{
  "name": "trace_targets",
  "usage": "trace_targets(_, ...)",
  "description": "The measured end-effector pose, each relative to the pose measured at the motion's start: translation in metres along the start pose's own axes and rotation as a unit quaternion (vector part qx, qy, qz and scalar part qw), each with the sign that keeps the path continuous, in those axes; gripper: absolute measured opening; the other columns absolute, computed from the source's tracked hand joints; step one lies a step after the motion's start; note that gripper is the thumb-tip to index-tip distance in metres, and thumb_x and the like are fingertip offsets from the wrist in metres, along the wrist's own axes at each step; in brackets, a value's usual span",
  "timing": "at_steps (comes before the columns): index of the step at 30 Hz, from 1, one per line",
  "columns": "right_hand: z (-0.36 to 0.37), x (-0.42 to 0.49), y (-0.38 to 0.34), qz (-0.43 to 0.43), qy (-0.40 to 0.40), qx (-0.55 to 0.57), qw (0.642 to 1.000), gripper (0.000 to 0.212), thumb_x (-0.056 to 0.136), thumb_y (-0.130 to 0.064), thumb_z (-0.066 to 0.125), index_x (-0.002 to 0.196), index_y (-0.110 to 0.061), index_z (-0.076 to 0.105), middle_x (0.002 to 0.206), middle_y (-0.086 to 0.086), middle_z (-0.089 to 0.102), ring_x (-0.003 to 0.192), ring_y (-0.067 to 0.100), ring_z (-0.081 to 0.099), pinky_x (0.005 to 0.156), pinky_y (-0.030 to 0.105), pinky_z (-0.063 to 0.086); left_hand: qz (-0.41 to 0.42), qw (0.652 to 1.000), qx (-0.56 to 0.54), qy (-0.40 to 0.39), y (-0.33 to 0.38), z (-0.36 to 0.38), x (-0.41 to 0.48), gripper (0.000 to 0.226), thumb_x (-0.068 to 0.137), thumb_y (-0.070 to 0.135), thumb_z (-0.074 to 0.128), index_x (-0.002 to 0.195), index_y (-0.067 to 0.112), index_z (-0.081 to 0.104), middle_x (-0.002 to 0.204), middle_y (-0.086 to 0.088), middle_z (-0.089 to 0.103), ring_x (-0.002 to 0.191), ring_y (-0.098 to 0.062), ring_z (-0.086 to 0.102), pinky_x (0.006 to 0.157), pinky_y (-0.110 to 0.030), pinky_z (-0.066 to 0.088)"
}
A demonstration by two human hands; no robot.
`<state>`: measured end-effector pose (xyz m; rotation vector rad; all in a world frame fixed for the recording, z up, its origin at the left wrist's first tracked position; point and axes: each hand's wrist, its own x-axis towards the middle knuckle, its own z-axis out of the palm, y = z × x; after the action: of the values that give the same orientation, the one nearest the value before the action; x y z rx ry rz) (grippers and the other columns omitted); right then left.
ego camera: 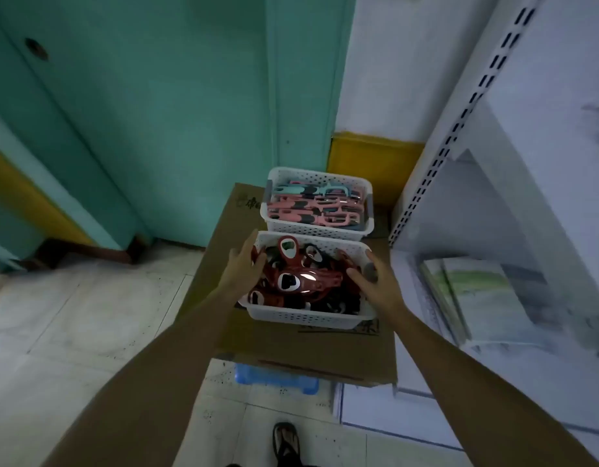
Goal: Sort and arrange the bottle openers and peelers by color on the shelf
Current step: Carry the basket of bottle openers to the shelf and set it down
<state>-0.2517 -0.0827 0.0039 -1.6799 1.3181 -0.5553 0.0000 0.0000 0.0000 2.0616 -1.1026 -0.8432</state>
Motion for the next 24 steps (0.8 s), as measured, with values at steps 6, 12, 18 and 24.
trace_targets(6, 0.006, 0.005, -0.001, -0.005, -0.004, -0.014, 1.000, 0.061, 0.087, -0.029, 0.063, 0.140, -0.014, 0.037, 0.137, 0.013, 0.047, 0.124, 0.022, 0.045, 0.089, 0.026, 0.040, -0.038, 0.999, 0.016, 0.020, 0.024, 0.001, -0.012, 0.052, 0.099, 0.037, 0.037, 0.147, 0.038, 0.017, 0.142, -0.019, 0.027, 0.126, -0.037, 0.040, 0.100, -0.043, 0.039)
trace_targets(12, 0.011, 0.004, 0.000, -0.025, 0.005, 0.037, 0.999, 0.063, 0.086, -0.037, 0.062, 0.142, -0.022, 0.037, 0.142, 0.001, 0.042, 0.130, 0.015, 0.040, 0.098, 0.020, 0.035, -0.043, 0.998, -0.014, 0.048, 0.024, 0.000, -0.017, 0.053, 0.099, 0.036, 0.038, 0.148, 0.037, 0.017, 0.145, -0.021, 0.024, 0.132, -0.037, 0.031, 0.104, -0.044, 0.034)
trace_targets(18, 0.028, 0.004, -0.018, -0.059, -0.004, -0.004, 0.998, 0.084, 0.064, -0.079, 0.049, 0.138, -0.042, 0.033, 0.099, 0.007, 0.045, 0.088, 0.021, 0.044, 0.072, 0.026, 0.037, -0.027, 0.991, -0.045, 0.123, 0.003, -0.030, -0.035, 0.054, 0.096, 0.042, 0.040, 0.147, 0.036, 0.021, 0.141, -0.012, 0.041, 0.125, -0.030, 0.045, 0.100, -0.038, 0.040)
trace_targets(24, 0.083, 0.002, -0.095, -0.150, -0.072, -0.016, 0.986, 0.078, 0.076, -0.064, 0.057, 0.143, -0.034, 0.030, 0.143, 0.002, 0.041, 0.131, 0.021, 0.038, 0.106, 0.040, 0.039, -0.054, 0.974, -0.025, 0.220, -0.032, -0.103, -0.069, 0.051, 0.096, 0.045, 0.039, 0.144, 0.034, 0.028, 0.132, -0.016, 0.048, 0.122, -0.031, 0.044, 0.097, -0.034, 0.038)
